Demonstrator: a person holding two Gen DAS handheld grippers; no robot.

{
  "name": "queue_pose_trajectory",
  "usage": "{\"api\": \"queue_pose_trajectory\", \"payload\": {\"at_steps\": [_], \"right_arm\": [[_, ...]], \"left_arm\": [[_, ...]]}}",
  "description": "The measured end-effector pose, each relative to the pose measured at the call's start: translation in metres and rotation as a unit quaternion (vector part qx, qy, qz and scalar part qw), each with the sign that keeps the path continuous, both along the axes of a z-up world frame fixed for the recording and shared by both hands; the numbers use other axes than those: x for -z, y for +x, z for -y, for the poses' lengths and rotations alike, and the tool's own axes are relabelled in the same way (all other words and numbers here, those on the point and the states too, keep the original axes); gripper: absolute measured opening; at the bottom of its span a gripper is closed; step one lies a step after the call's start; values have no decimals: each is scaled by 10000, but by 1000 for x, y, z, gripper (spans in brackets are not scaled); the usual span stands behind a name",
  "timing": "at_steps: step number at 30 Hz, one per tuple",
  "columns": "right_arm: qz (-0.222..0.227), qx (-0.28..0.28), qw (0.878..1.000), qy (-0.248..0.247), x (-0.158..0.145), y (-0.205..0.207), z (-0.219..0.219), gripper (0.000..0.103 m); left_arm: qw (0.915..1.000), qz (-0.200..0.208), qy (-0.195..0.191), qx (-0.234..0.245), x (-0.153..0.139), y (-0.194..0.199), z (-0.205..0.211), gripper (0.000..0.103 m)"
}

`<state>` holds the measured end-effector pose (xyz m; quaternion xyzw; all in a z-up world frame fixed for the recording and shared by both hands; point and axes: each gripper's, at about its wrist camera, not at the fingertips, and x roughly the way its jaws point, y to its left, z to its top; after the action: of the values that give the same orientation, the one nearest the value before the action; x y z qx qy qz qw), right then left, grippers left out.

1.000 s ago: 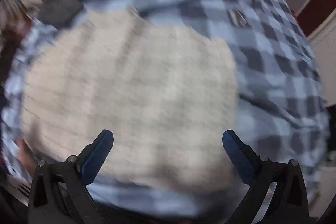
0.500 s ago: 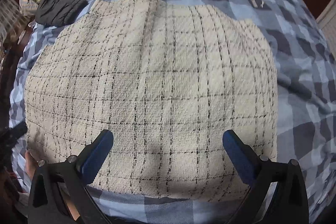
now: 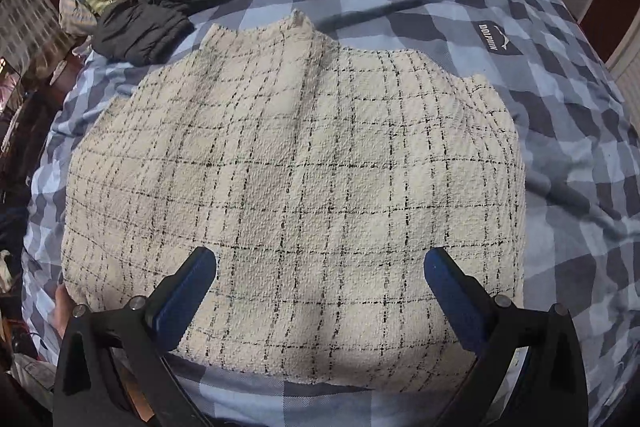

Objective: Fold small clothes

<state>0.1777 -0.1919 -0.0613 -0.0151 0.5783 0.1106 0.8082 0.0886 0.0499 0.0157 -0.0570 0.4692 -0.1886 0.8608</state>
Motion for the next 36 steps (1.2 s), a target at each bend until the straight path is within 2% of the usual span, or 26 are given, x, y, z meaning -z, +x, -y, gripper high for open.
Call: {"api": "queue_pose_trajectory", "payload": {"at_steps": [2,4,10,14,17,23,28,30,31,32,33,34,36], "right_arm": [[-11,-24,10000,22,0,0,-1,101],[-6,-30,10000,57,0,0,-1,101],[-28,-64,10000,47,1,1,-2,101],[-34,-34,10000,76,1,2,-1,101],[-19,-14,10000,67,0,1,0,101],[-42,74,10000,35,1,3,3,101],[-9,63,10000,-15,0,1,3,101],[-24,87,10000,-3,0,1,4,101],[-43,103,9999,13,0,2,5,101],[-56,121,9999,23,0,2,6,101],[-61,139,9999,22,0,2,7,101],[-61,151,9999,17,0,2,8,101],[-27,163,9999,-2,-1,2,8,101]], "left_arm": [[9973,-37,708,209,1,1,11,10],[9910,-100,1233,511,5,-1,22,10],[9933,-371,1006,426,18,2,21,10],[9931,-853,705,377,47,8,14,10],[9934,-933,548,374,64,5,14,10],[9885,-865,1175,400,82,1,22,10],[9923,-888,779,376,85,-1,17,11],[9940,-978,360,335,86,0,12,18],[9942,-1016,76,344,87,-1,10,34],[9942,-1002,-104,376,87,-2,9,83],[9944,-947,-192,426,87,-3,9,103],[9947,-883,-273,459,86,-4,8,103],[9960,-818,-157,331,86,-5,8,103]]}}
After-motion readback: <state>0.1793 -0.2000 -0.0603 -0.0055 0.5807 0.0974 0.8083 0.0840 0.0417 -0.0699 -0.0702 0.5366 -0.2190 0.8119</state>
